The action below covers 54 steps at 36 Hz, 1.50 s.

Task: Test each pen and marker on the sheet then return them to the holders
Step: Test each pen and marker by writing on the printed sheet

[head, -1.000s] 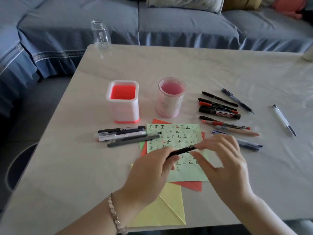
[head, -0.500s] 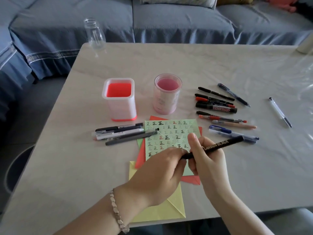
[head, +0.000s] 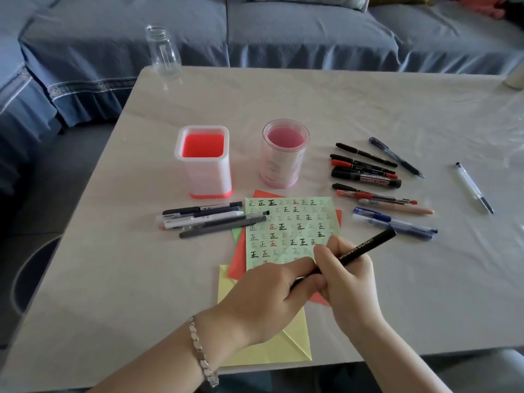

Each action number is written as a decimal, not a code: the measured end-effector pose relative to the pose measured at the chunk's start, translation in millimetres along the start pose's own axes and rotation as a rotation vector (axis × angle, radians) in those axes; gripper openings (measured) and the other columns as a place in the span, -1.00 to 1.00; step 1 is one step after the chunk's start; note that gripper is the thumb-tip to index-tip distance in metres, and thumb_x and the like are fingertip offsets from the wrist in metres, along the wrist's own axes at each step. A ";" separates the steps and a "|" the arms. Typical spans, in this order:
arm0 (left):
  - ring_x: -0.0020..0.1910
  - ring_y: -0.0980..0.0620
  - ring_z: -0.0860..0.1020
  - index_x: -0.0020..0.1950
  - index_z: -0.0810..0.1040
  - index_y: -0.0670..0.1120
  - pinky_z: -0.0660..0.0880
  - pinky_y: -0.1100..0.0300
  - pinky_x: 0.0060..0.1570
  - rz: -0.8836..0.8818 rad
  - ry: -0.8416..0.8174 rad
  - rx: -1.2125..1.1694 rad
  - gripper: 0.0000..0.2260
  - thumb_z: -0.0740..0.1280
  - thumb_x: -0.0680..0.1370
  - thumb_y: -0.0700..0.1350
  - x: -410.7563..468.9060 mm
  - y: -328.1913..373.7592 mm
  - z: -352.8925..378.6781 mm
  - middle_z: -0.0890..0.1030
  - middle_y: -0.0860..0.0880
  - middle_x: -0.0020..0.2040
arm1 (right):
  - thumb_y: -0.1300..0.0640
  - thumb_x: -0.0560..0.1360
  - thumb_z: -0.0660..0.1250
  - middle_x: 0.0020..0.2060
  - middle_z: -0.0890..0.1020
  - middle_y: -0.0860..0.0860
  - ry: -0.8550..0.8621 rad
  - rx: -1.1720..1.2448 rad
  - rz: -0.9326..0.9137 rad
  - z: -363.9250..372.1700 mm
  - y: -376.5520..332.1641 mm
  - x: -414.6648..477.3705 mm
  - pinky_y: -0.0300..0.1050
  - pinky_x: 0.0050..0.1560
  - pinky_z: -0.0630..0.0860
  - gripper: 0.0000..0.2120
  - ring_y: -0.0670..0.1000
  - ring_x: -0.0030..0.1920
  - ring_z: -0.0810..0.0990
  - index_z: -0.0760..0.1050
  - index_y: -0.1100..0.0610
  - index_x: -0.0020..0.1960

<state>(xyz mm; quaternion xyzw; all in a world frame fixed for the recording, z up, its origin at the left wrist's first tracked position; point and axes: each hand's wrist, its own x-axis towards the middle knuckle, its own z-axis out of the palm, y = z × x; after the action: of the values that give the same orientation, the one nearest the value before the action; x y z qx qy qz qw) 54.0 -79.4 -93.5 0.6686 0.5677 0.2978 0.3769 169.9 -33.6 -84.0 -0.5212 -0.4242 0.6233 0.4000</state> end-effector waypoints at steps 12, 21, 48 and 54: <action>-0.33 0.07 0.41 -0.09 0.22 -0.06 0.32 0.31 -0.41 -0.201 0.340 0.446 -0.91 0.02 0.61 -0.19 -17.2 -64.2 -14.2 0.42 -0.01 -0.25 | 0.16 0.53 0.21 -0.66 0.32 -0.06 0.293 -0.071 -0.121 -39.6 1.8 16.7 -0.31 -0.58 0.20 -0.70 -0.11 -0.60 0.23 0.29 0.15 -0.37; 0.01 -0.11 0.40 0.09 0.39 -0.14 0.26 0.08 0.02 -0.090 0.551 0.729 -0.79 0.13 0.47 -0.18 -20.8 -90.6 -10.8 0.52 -0.12 -0.02 | 0.13 0.53 0.24 -0.61 0.52 0.02 0.207 -0.176 -0.177 -48.9 21.1 21.2 -0.27 -0.53 0.44 -0.74 -0.07 -0.58 0.46 0.44 0.26 -0.28; 0.46 -0.05 0.15 0.27 0.48 0.14 -0.07 0.11 0.44 0.141 0.027 0.604 -0.67 0.04 0.60 0.13 -10.6 -66.4 34.0 0.31 -0.13 0.44 | 0.17 0.42 0.28 -0.63 0.36 -0.11 0.318 -0.429 -0.477 -24.8 69.3 38.2 -0.39 -0.51 0.20 -0.60 -0.14 -0.56 0.28 0.19 0.06 -0.51; 0.46 -0.06 0.17 0.24 0.51 0.13 -0.01 0.08 0.43 0.135 0.025 0.583 -0.66 0.05 0.60 0.13 -10.3 -67.1 34.2 0.32 -0.13 0.43 | 0.14 0.38 0.25 -0.64 0.32 -0.05 0.280 -0.463 -0.507 -23.2 70.9 38.7 -0.42 -0.52 0.20 -0.67 -0.13 -0.56 0.30 0.22 0.10 -0.50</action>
<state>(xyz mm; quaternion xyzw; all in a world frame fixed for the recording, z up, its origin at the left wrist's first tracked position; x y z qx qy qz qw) 44.5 -90.4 -168.1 0.7812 0.5881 0.1547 0.1415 183.6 -17.3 -165.3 -0.5564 -0.6109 0.3143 0.4674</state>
